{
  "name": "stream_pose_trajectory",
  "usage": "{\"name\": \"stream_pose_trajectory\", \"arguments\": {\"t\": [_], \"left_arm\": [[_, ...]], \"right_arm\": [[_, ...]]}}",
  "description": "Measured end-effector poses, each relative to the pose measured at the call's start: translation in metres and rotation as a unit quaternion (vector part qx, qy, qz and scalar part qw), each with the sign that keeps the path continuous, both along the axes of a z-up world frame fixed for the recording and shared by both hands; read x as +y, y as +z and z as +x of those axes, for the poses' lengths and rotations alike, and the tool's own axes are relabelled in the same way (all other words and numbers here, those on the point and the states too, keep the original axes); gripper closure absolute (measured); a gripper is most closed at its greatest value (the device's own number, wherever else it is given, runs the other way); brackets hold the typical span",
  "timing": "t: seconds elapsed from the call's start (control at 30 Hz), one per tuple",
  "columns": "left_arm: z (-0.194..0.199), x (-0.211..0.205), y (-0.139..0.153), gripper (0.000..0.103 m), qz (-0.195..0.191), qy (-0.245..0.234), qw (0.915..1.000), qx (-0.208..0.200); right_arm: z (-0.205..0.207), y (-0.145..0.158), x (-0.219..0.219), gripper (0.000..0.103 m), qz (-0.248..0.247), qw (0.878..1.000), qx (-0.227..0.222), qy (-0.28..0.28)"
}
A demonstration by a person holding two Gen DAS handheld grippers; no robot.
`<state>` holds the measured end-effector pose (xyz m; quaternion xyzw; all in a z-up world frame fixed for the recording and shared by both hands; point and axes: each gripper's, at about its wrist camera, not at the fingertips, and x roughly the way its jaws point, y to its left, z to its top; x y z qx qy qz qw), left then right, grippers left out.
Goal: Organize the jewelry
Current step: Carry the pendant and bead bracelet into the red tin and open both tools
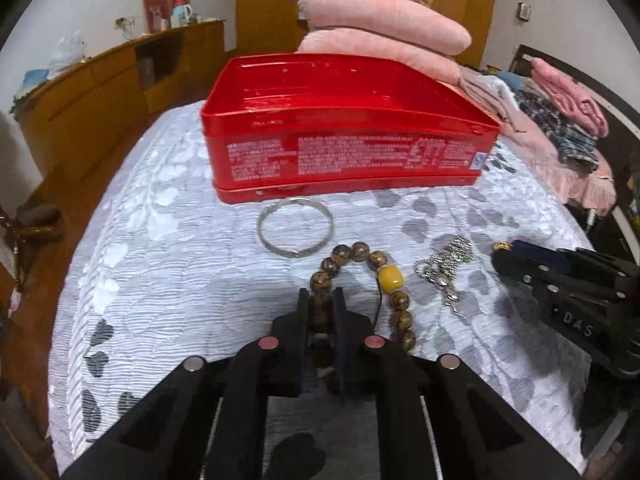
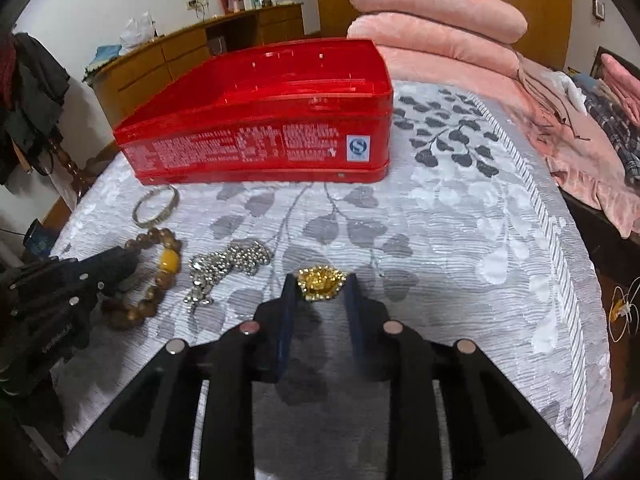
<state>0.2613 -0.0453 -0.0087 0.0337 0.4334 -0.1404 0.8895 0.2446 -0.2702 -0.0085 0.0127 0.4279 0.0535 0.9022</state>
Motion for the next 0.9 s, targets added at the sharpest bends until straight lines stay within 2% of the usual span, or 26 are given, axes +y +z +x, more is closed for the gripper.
{"name": "stream_pose_trajectory", "arguments": {"t": [0.17,0.4,0.6,0.9], "left_arm": [[-0.012,0.003,0.010,0.092,-0.005,0.000,0.9996,-0.028],[-0.017,0.014,0.041,0.092,-0.052,0.002,0.9972,-0.054],[-0.008,0.013,0.063,0.092,-0.064,0.006,0.9951,-0.075],[0.018,0.008,0.090,0.092,-0.091,0.009,0.9916,-0.091]], "right_arm": [[-0.011,0.014,0.001,0.080,-0.001,1.000,-0.020,0.009],[-0.010,0.036,0.007,0.080,0.000,0.999,-0.044,0.018],[0.006,0.056,0.007,0.080,0.009,0.998,-0.060,0.016],[0.055,0.078,0.012,0.080,0.021,0.997,-0.067,0.010]]}}
